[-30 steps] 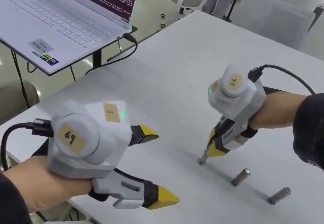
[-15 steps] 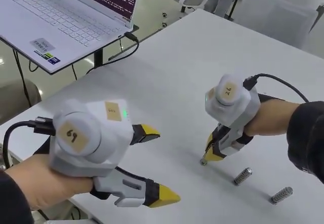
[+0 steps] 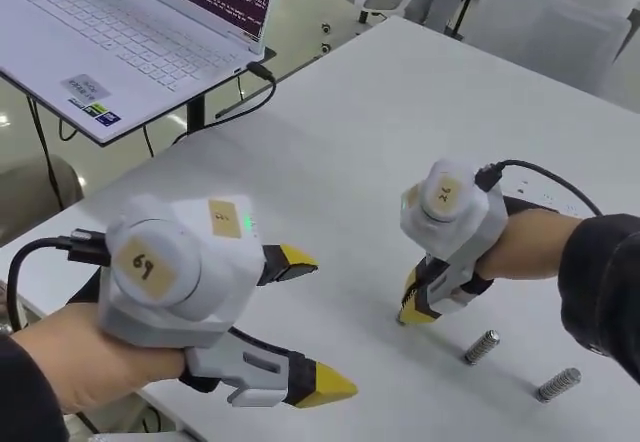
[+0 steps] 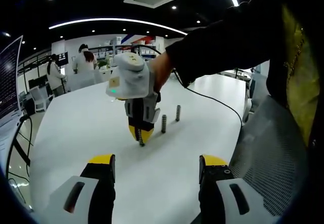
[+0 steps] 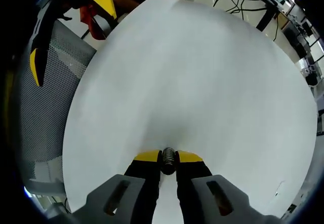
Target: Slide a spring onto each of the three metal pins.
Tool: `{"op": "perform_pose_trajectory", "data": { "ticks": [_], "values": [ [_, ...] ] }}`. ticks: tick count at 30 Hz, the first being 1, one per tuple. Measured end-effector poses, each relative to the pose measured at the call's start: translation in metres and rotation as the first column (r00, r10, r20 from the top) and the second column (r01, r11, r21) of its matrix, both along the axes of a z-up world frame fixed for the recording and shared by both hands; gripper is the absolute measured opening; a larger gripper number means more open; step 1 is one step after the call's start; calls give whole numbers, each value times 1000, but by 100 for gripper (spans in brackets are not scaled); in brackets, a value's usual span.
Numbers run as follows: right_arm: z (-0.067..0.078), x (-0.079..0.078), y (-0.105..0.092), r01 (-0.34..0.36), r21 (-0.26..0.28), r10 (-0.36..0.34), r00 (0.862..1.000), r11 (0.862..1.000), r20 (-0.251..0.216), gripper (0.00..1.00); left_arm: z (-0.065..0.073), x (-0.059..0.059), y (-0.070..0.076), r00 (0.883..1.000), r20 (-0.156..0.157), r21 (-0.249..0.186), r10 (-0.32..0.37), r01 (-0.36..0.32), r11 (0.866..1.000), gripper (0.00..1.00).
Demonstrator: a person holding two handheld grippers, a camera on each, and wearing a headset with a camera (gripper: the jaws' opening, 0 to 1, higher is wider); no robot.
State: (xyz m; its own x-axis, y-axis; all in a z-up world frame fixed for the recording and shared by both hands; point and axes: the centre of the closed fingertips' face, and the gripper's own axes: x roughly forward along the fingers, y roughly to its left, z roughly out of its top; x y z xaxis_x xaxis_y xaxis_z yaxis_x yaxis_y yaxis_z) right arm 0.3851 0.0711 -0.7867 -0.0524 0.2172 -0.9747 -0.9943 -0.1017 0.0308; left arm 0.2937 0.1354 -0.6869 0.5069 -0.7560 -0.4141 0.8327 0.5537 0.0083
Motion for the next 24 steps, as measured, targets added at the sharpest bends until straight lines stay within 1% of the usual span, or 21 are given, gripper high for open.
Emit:
{"op": "perform_pose_trajectory", "data": {
  "ticks": [13,24],
  "values": [
    [-1,-1,0,7,7,-7,1000,1000,3,10,0,-1,-2,1000,-1,1,-3,3,1000,63],
    [3,0,-4,31,15,-31,1000,999,1,17,0,-1,-4,1000,-2,4,-9,9,1000,63]
  ]
}}
